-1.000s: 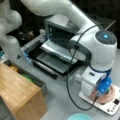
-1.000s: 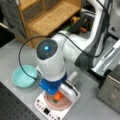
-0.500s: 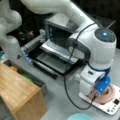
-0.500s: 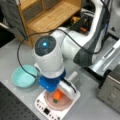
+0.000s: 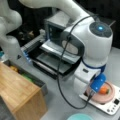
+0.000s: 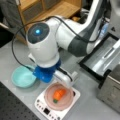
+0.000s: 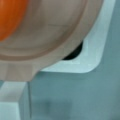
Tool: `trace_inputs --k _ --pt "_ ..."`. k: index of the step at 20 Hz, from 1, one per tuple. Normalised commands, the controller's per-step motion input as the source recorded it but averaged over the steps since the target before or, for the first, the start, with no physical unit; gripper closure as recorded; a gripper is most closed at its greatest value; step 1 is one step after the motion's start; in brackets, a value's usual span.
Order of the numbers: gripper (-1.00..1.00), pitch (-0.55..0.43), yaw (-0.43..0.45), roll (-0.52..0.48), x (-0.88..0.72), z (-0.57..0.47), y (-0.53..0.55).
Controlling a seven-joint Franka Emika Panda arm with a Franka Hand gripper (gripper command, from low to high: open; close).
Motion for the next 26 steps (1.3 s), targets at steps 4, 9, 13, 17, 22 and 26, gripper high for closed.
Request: trace_inputs --k 4,9,13,17,22,26 --pt "-1.0 -0.066 0.163 0.308 -0.27 0.07 -0.87" --pt "-1.0 -0.042 0.045 0.304 -0.16 0.02 -0.56" --pt "-1.0 -0.006 0.08 0.123 -0.04 0.01 -0.12" --pt "-1.0 0.014 0.091 -0.114 0.1 -0.04 -0.15" --pt "-1.0 0.0 0.11 -0.231 0.18 -0.1 -0.36" --pt "-1.0 0.008 0.175 -0.177 0.22 -0.12 -0.57"
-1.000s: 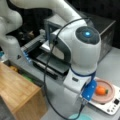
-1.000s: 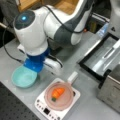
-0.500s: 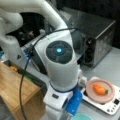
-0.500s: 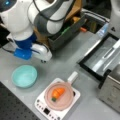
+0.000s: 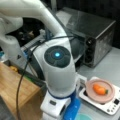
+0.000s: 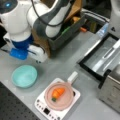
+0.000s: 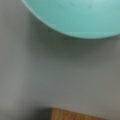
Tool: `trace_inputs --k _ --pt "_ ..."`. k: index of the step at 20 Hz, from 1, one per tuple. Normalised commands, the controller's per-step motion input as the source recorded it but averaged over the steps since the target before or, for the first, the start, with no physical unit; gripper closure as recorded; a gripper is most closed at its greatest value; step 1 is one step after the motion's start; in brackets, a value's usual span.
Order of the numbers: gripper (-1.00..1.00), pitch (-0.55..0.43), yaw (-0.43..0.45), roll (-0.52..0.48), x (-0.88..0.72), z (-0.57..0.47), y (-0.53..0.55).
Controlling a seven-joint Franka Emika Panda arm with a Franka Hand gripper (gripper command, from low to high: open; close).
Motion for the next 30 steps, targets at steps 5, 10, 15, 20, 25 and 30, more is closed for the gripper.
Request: trace_inputs --k 5,10,15,20,25,30 --pt "-1.0 0.053 0.227 -0.163 0.28 -0.02 -0.6" --pt "-1.0 0.086 0.217 -0.114 0.33 0.03 -0.39" --pt "-1.0 0.117 0.153 -0.042 0.38 0.15 -0.15" --pt "-1.0 0.136 0.1 0.025 0.47 0.22 -0.02" --pt "-1.0 0.165 0.069 0.06 0.57 0.18 -0.01" --pt "-1.0 0.192 0.051 0.083 0.56 0.07 -0.06"
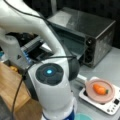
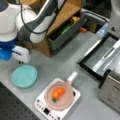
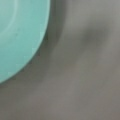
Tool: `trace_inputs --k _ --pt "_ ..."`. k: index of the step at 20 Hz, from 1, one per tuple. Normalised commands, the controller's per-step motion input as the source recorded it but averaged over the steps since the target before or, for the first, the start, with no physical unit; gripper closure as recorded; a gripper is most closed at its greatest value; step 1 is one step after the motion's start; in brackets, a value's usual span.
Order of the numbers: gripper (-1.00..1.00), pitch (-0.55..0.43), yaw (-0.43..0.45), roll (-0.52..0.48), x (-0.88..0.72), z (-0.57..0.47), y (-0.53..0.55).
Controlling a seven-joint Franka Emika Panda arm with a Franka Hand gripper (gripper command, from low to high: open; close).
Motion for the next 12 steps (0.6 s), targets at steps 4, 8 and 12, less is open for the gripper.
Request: trace_inputs --k 4,8,12 --pt "-1.0 0.196 0.06 0.098 0.48 0.02 -0.16" --pt "-1.0 0.18 0.061 0.117 0.47 -0.02 -0.28" --pt "-1.0 0.172 0.05 0.138 0.37 -0.05 -0.26"
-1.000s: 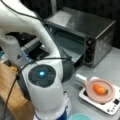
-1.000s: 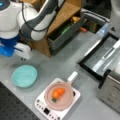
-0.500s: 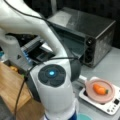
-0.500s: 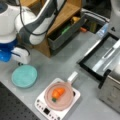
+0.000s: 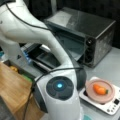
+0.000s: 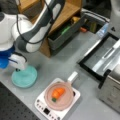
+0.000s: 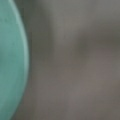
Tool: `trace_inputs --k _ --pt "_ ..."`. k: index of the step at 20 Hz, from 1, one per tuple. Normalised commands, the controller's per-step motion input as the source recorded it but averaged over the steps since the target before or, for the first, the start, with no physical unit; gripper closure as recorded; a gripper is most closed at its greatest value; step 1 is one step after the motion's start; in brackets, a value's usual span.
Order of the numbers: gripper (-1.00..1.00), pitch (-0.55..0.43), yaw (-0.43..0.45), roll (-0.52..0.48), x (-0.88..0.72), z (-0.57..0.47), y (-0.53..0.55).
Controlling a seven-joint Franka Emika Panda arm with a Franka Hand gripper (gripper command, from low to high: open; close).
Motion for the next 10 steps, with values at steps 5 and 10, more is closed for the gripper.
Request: trace_inputs --k 5,10 --pt "-1.0 0.172 0.017 0.163 0.21 0.0 -0.19" --pt "-1.0 0.149 -0.04 0.149 0.15 0.1 -0.09"
